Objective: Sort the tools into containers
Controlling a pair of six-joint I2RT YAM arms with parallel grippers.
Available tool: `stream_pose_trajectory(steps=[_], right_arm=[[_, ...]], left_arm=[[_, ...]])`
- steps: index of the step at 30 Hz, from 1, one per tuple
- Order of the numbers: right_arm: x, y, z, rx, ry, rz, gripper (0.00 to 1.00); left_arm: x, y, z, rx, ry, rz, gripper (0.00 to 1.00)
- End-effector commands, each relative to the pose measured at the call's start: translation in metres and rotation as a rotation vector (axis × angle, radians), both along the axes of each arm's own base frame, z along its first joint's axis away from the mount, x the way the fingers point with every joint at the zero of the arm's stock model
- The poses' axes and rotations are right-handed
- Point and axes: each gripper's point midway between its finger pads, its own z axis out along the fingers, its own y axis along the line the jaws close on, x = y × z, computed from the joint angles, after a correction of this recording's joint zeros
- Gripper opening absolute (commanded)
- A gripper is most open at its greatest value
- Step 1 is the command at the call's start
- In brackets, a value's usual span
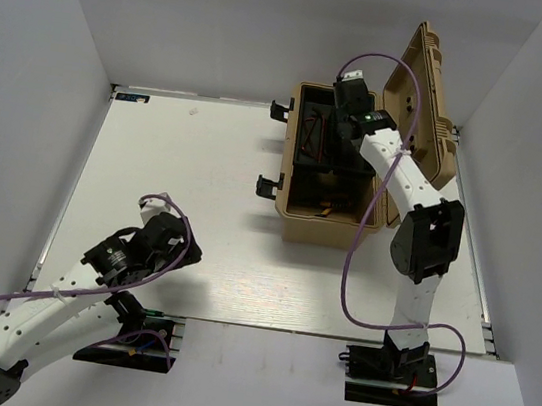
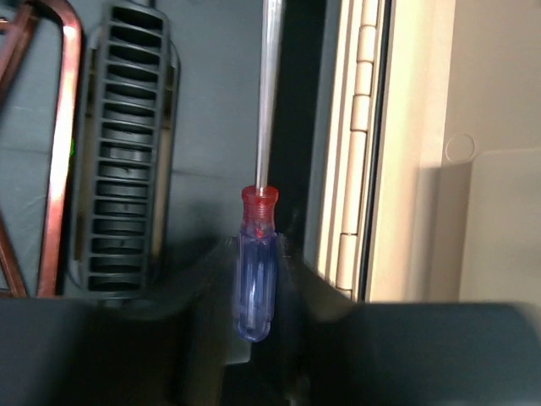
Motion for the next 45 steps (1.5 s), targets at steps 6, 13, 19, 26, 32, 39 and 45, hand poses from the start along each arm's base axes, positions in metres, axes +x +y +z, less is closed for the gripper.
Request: stream_pose_trajectory(steps=[6,13,19,26,32,39,45], right_arm=[[-0.014,0.019,0.017,0.138,0.019,0.094,0.62],[-0.066,0.075,0.042,0.346,0.056,0.485,0.47],[-0.199,0.164,0.064,0.665,0.245,1.206,0.0],[-0.284,0.222,0.009,0.647,0.515,1.351,0.09],[-0.329,0.278,-0.04,0.643,0.731,1.318,0.33],[-0.383,0.346,-0.079,0.478,0.788,1.38,0.5],[-0.421,0.388,-0.094,0.353,0.716,1.441,0.53]], left_arm=[[0.004,0.005,0.013,0.002,-0.028,0.035,0.81],[0.02,0.013,0.061,0.029,-0.183,0.025,0.77],[0.022,0.036,0.145,0.002,-0.503,0.004,0.0],[-0.018,0.066,0.231,-0.086,-0.897,-0.067,0.52],[-0.05,0.071,0.262,-0.165,-1.08,-0.155,0.83],[-0.046,0.054,0.253,-0.146,-1.035,-0.238,0.84],[-0.043,0.047,0.254,-0.155,-1.04,-0.256,0.84]])
